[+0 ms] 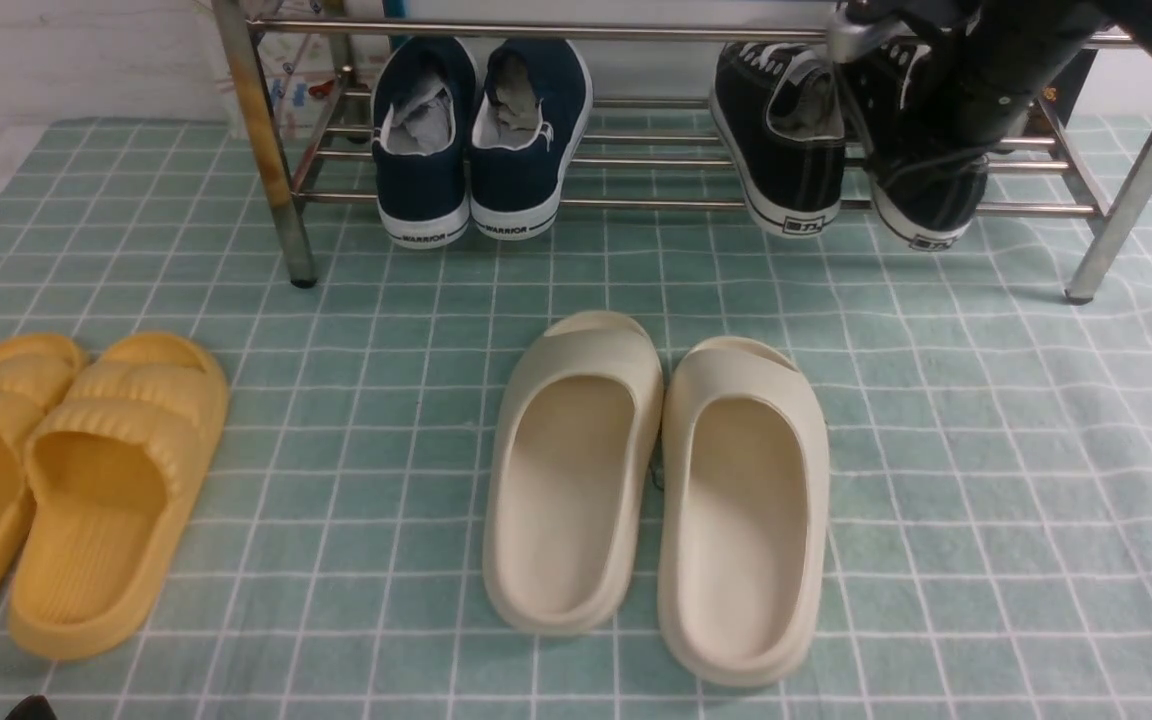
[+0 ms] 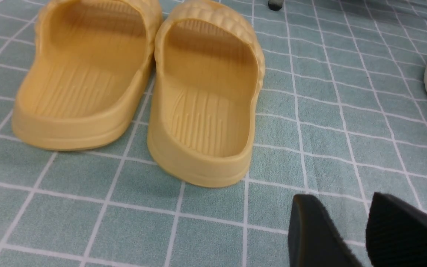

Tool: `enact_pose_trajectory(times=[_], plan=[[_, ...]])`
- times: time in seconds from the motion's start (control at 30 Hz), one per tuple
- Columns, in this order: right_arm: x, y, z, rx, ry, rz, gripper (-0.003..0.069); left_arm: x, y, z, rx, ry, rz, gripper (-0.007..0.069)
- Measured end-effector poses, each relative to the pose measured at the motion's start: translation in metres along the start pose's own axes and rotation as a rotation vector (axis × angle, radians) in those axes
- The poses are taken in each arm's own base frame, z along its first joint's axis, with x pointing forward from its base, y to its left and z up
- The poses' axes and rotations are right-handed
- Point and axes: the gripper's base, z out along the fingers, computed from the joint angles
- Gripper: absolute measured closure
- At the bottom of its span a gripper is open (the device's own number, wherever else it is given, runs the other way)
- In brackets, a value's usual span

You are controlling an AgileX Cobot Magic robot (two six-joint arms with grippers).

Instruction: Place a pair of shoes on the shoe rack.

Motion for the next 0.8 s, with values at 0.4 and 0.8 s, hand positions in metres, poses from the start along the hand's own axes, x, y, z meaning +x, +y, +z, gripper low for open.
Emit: enact_pose_trajectory(times=[0.4,0.8], plan=[[-0.001,-0.003,0.015,0.022,-0.023,0.098,0.0498,0.0,0.0,0.0,0.0,0.0,0.0,0.0386],[-0.01,0.001,-0.074,0.055,-0.064,0.136,0.0134,0.0,0.0,0.0,0.0,0.0,0.0,0.0386]])
